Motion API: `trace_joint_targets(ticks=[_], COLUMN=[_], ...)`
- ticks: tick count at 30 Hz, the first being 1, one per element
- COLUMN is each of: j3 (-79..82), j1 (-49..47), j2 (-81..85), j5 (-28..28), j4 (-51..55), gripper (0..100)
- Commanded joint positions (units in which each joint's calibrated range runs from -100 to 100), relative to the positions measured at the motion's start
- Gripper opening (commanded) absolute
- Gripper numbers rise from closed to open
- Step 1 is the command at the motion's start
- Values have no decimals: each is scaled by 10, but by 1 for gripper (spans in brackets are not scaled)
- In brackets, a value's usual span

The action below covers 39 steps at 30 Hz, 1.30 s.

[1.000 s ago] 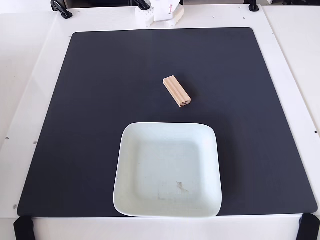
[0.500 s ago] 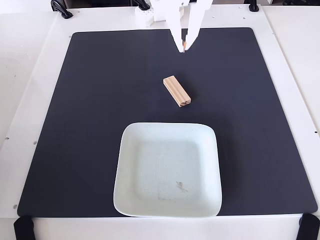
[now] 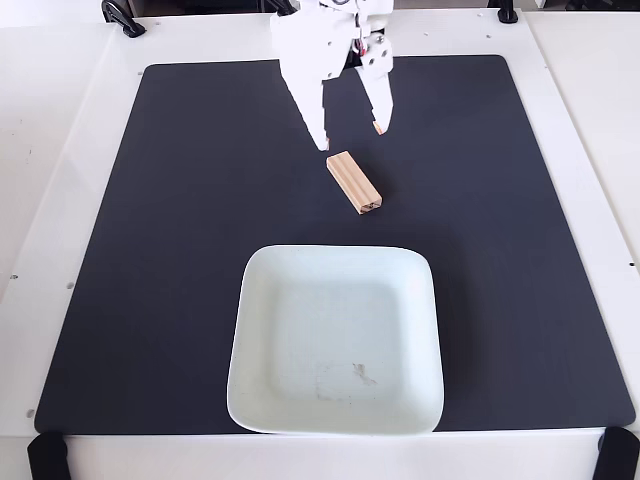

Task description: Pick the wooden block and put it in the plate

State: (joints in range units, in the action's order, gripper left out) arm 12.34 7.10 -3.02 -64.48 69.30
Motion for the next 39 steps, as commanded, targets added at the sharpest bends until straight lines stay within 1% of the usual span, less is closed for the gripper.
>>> trace_joint_targets(ticks=[1,8,22,36,39], j3=[-22,-23,-25,-25,-25], j1=[12,15,5,7,5], j2=[-10,-68,-134,-166,-166], j5=[-9,-7,-6,-4,-4], j4=[-24,-49,-50,-51,-51], gripper=[28,27,27,27,23])
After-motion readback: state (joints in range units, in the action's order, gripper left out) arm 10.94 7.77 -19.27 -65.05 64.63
